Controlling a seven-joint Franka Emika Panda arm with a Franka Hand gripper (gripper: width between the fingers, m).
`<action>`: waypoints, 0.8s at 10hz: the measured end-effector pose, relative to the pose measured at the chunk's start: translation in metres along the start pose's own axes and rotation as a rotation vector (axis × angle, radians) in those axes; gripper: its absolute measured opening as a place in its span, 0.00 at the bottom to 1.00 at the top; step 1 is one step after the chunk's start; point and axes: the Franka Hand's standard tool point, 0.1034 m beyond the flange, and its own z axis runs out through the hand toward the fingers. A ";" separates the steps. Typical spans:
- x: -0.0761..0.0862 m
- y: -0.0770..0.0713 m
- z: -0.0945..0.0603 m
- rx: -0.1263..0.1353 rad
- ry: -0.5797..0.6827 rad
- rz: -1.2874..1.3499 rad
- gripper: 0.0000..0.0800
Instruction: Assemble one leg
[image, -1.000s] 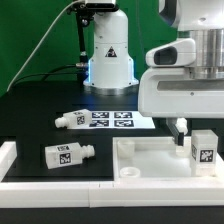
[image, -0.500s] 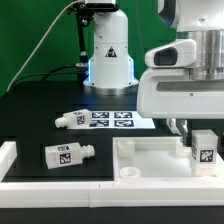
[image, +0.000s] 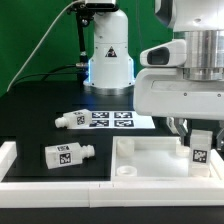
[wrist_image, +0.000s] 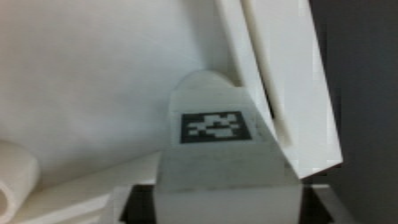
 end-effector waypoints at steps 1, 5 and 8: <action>0.005 0.010 0.000 -0.025 -0.003 0.108 0.36; 0.011 0.027 -0.001 -0.071 0.010 0.296 0.37; 0.015 0.036 -0.002 -0.098 0.020 0.347 0.37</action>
Offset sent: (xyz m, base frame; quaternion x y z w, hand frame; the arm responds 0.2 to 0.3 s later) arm 0.0003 0.0091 0.0020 0.0214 0.0083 0.2313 0.9726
